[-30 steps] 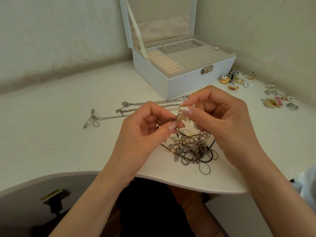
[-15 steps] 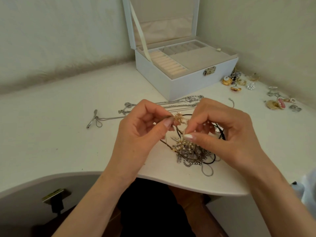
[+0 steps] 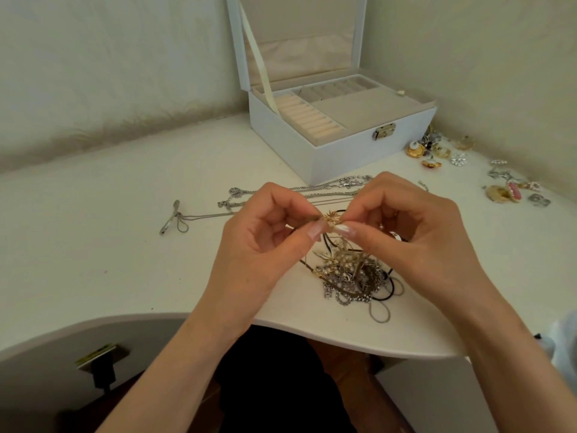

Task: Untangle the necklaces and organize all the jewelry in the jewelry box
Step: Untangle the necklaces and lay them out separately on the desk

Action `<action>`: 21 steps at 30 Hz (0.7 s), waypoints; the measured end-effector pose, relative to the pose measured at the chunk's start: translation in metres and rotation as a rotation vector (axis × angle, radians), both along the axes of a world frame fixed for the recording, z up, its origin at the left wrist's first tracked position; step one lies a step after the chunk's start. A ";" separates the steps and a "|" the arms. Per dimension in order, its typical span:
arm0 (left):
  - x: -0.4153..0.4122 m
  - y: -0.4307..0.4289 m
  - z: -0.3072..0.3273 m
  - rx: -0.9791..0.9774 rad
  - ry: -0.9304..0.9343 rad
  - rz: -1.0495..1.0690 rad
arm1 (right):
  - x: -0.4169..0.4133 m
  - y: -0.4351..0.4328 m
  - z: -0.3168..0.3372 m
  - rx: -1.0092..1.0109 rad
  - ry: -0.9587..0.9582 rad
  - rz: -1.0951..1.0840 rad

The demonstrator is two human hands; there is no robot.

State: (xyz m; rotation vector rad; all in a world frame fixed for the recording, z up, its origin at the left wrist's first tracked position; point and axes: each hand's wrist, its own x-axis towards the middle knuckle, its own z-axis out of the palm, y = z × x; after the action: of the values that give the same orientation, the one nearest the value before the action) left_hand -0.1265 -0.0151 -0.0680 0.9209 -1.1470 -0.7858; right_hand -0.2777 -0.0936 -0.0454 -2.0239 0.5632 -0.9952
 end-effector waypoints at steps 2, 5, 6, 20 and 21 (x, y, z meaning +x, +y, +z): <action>-0.001 0.000 0.000 0.008 -0.009 0.006 | 0.000 0.001 0.000 -0.002 0.001 -0.003; -0.001 0.000 0.000 0.017 -0.034 0.025 | 0.000 0.002 0.000 0.002 -0.005 0.009; -0.001 0.000 0.000 0.019 -0.044 0.027 | 0.000 0.003 0.000 0.008 -0.007 0.012; -0.007 0.000 0.000 0.051 -0.341 0.221 | 0.006 0.004 0.005 -0.006 -0.019 -0.047; -0.008 0.000 0.000 0.051 -0.374 0.233 | 0.006 0.003 0.005 0.008 -0.019 -0.067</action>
State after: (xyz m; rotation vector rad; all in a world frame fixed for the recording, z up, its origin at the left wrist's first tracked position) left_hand -0.1346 -0.0146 -0.0680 1.2552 -1.3156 -0.4645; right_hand -0.2713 -0.0901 -0.0405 -1.9972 0.6274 -1.0494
